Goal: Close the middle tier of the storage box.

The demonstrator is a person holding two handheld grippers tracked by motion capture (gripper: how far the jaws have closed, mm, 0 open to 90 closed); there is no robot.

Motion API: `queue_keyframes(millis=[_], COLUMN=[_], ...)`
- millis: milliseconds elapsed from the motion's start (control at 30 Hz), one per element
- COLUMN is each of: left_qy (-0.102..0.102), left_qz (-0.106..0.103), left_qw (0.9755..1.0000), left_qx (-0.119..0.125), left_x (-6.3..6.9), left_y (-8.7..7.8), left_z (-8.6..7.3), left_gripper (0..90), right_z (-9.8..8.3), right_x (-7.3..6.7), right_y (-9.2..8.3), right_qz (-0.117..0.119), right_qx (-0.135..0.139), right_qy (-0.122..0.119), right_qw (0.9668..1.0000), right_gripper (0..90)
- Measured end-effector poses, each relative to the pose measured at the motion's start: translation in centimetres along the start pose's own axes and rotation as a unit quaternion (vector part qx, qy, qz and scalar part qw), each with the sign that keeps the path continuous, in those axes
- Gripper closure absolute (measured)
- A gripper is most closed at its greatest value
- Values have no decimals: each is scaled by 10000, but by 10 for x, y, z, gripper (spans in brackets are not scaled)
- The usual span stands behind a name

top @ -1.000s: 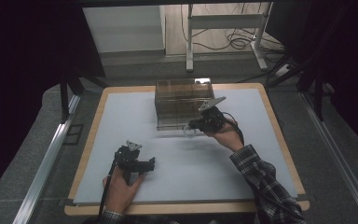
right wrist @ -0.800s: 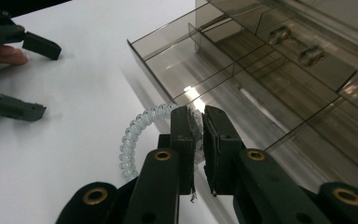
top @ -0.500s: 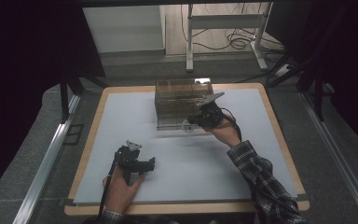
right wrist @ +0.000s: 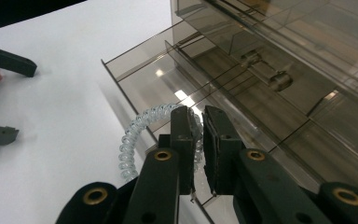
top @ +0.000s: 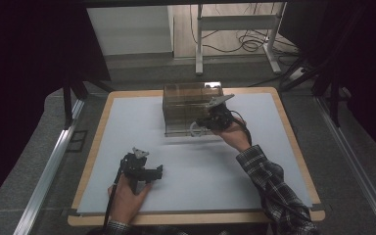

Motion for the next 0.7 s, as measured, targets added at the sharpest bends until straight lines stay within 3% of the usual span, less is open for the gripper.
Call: queue_keyframes(millis=[700], left_qy=[-2], left_qz=[-1], left_qw=[10000], left_qx=[2], left_x=[0], left_y=[0], left_z=[0], left_gripper=[0], right_z=[4], right_x=[20], right_y=[11], right_qz=[-383], right_qx=[-6], right_qy=[57], right_qw=[9992], right_gripper=[812])
Point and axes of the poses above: each handheld gripper's, and its own axes: y roughly forward along the jaws, z roughly out of its top, x roughly to its right, the point moved 6 cm from there along y, roughly forward along the jaws, and after that the axes turned 14 degrees about z, right-handed, at the moved point
